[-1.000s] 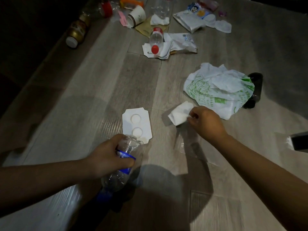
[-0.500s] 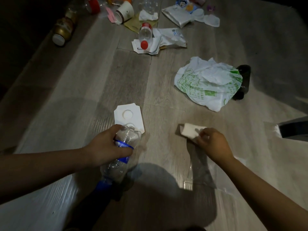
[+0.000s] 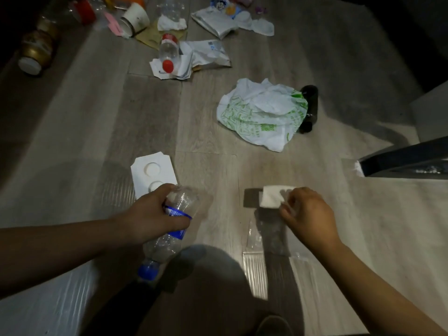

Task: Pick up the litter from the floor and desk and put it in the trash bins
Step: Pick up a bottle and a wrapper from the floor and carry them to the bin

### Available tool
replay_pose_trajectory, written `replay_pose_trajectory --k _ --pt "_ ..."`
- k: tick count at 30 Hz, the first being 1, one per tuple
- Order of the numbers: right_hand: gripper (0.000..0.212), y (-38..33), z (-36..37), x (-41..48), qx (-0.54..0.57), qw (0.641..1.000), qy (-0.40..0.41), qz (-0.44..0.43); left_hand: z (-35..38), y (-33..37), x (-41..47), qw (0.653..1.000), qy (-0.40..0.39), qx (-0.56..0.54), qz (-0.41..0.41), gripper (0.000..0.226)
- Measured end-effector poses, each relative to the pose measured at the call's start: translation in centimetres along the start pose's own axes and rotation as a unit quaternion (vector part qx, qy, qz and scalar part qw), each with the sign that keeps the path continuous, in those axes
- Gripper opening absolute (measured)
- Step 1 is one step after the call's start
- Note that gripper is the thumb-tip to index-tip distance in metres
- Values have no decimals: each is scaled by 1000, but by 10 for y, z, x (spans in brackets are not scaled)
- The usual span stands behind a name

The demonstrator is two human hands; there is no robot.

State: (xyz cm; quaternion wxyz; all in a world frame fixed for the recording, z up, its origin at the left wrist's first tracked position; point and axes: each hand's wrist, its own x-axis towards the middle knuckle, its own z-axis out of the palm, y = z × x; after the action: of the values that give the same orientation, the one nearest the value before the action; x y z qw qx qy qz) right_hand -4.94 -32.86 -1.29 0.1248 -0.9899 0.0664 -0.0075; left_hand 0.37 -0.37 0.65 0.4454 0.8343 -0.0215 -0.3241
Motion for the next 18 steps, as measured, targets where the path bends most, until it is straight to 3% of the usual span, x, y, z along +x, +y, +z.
replay_pose_trajectory --k 2,5,7,13,18 --pt "32 12 13 -16 -26 995 -94 17 5 5 3 1000 -12 -3 0 56" --pt "107 25 33 -30 -79 958 -276 30 8 8 4 1000 -20 -3 -1 57" --pt "126 30 41 -31 -98 941 -323 22 8 7 4 1000 -24 -6 -8 58" --pt "121 33 40 -16 -122 941 -317 -1 -1 -4 -4 1000 -16 -10 -21 54" --pt "111 30 37 -10 -73 956 -284 -23 -9 -14 -7 999 -1 -21 -31 53"
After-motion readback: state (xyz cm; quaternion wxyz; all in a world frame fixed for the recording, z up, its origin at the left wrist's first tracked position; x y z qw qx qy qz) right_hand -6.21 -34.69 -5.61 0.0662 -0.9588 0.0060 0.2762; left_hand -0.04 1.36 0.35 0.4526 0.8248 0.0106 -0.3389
